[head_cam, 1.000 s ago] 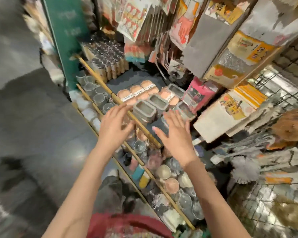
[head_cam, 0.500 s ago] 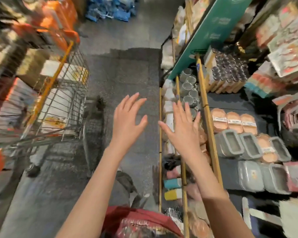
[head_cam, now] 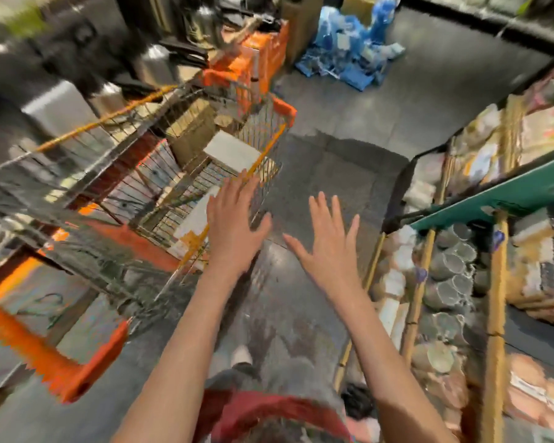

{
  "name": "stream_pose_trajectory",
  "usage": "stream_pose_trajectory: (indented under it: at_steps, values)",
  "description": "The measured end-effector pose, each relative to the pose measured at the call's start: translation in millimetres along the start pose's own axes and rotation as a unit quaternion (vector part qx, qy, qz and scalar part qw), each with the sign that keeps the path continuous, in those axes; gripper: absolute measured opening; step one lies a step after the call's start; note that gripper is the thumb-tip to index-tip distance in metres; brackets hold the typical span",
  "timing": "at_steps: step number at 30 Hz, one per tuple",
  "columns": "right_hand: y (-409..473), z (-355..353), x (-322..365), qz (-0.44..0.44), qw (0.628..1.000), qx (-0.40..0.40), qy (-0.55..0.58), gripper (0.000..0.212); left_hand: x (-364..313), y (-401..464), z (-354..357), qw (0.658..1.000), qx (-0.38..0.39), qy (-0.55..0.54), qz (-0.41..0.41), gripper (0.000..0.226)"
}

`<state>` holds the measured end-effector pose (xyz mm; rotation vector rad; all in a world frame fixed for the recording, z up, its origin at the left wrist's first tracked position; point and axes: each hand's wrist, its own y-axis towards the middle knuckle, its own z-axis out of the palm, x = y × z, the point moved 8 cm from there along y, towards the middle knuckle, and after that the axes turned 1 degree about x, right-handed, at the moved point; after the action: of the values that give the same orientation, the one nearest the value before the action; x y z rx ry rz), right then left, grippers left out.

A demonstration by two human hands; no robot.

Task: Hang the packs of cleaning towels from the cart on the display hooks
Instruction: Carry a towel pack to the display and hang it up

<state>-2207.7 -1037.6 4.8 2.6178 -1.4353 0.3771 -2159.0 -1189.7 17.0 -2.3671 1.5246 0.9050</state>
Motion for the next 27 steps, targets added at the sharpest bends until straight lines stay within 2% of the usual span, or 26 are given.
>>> stream_pose_trajectory:
  at_steps: [6,13,22,27]
  values:
    - [67.5,16.6,43.9,-0.068,0.997,0.012,-0.027,0.081,75.9,44.0,-22.8,0.993,-0.042,0.019,-0.105,0.075]
    - [171.6,53.4,54.7,-0.135,0.989,0.063,-0.011,0.084,124.0,106.0,-10.1,0.982,-0.061,0.023,-0.177,0.075]
    - [345.4,90.6,51.2,-0.249,0.956,0.129,-0.081,0.081,139.0,223.6,43.3,0.961,-0.059,0.013,-0.271,0.074]
    - [416.3,120.5,50.4,-0.283,0.941,0.164,-0.083,0.082,155.5,270.0,64.2,0.950,-0.075,-0.011,-0.304,0.077]
